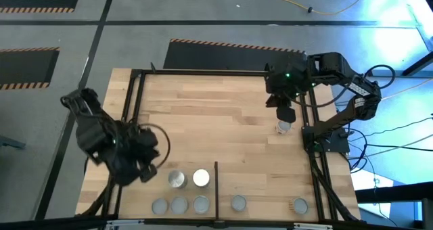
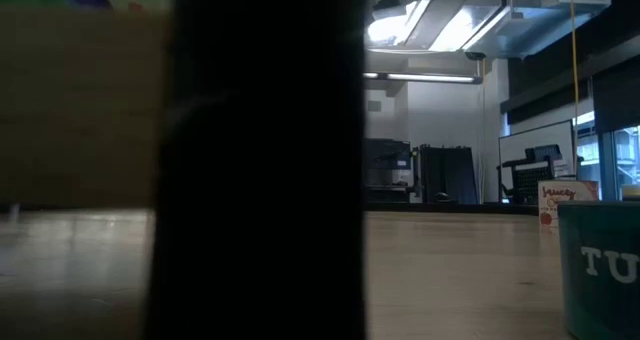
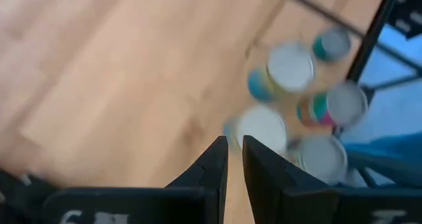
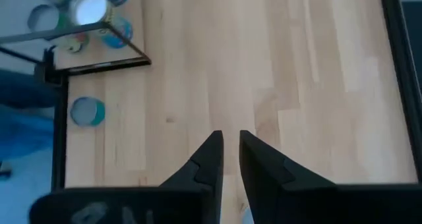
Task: Pick and place cans onto a shelf
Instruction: Put the canned tuna on the shelf
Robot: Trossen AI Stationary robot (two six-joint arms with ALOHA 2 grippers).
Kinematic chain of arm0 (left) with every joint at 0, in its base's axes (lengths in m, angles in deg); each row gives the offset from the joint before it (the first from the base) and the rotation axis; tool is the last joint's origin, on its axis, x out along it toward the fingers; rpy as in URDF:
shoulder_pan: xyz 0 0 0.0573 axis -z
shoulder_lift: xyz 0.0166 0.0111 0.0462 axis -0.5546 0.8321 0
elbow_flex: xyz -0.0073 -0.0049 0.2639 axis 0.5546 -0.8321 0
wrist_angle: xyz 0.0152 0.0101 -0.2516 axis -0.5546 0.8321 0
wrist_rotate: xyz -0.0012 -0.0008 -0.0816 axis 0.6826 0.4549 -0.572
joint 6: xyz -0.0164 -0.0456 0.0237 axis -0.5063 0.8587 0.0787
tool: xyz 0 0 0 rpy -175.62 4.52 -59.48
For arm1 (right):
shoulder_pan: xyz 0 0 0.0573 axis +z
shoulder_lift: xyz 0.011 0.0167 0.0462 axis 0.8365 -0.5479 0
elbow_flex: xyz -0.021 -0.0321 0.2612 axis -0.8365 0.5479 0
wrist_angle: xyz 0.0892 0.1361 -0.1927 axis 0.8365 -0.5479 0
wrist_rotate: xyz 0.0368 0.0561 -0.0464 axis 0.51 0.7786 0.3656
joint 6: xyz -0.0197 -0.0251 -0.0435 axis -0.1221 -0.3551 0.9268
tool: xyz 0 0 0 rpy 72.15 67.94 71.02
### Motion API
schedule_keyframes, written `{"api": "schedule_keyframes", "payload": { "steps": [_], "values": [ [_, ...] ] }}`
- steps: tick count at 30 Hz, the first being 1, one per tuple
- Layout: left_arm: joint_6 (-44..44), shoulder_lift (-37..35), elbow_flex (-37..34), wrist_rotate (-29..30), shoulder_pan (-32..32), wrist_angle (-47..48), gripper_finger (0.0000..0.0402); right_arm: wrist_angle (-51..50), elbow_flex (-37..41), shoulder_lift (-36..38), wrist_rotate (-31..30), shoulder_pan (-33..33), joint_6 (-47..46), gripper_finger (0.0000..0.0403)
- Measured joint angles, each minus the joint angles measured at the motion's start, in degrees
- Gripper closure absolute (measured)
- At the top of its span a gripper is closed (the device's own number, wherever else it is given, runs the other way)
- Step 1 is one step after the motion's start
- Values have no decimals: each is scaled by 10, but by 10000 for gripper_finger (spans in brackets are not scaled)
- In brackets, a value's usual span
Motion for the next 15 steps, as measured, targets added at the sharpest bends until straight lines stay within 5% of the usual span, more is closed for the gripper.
{"api": "schedule_keyframes", "payload": {
  "steps": [8, 15],
  "values": [
    [-161, -59, 0, 100, -83, 0, 360, 0, 0, -7, 15, 35, 51, 350],
    [-292, -119, 0, 191, -146, 0, 360, 1, 0, -43, 29, 84, -16, 350]
  ]
}}
